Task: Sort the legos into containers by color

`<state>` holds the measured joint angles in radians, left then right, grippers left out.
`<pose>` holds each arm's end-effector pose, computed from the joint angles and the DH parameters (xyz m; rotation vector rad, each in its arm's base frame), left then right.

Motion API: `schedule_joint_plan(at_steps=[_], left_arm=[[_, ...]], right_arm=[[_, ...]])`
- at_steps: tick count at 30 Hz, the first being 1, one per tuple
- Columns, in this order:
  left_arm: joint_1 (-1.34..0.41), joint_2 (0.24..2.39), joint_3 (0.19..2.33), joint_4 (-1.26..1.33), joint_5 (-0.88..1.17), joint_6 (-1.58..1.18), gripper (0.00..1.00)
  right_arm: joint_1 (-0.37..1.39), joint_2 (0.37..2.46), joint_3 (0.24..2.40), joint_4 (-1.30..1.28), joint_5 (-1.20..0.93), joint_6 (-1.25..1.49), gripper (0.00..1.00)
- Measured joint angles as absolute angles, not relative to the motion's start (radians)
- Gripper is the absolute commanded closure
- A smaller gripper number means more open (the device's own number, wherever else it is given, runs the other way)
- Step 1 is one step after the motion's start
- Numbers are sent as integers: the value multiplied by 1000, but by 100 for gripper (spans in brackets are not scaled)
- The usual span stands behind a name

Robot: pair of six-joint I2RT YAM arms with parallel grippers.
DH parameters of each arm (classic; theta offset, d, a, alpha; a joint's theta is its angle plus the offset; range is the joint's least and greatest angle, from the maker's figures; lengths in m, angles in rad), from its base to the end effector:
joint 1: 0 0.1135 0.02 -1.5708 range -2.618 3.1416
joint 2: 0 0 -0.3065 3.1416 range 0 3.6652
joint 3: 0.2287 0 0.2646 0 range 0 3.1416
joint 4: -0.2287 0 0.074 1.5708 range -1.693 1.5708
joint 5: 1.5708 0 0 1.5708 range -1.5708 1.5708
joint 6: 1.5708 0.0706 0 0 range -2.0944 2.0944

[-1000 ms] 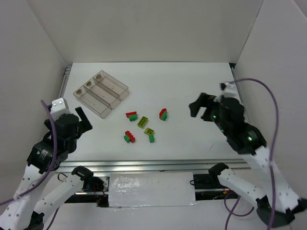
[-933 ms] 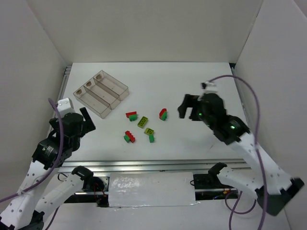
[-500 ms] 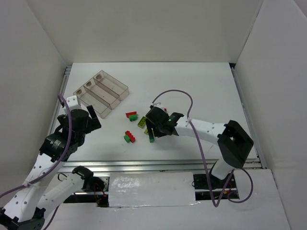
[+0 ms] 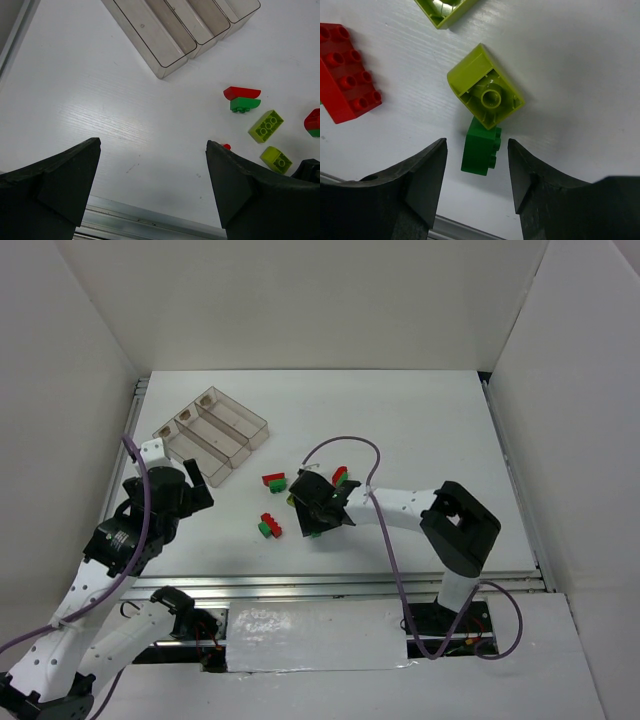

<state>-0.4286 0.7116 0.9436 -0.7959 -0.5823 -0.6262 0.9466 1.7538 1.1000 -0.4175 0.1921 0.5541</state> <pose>0.1410 -0.0217 0.3602 -0.5275 1.9641 -0.0366 0.2362 0.3049 0.1800 -0.4503 2.5972 0.2726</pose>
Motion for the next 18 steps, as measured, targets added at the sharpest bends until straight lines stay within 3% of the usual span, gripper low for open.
schedule_joint_plan(at_steps=[4,5,6,7,8,18], left_arm=[[-428,712,944,-791,-578,-624,0],[-428,711,944,-791,-577,-623,1],[-428,711,944,-791,-577,-621,1],[-428,711,944,-791,-576,-618,0],[-428,710,944,-791,-575,-612,1],[-423,699,942,-791,-572,-606,1]], right_arm=[[957,1783,1100,-416,195,560,50],[961,1786,1100,-416,196,562,60],[965,1787,1100,-416,198,562,76],[967,1787,1100,-416,198,561,77],[970,1787,1100,-416,203,568,86],[1039,1676,1161,-485,238,562,89]])
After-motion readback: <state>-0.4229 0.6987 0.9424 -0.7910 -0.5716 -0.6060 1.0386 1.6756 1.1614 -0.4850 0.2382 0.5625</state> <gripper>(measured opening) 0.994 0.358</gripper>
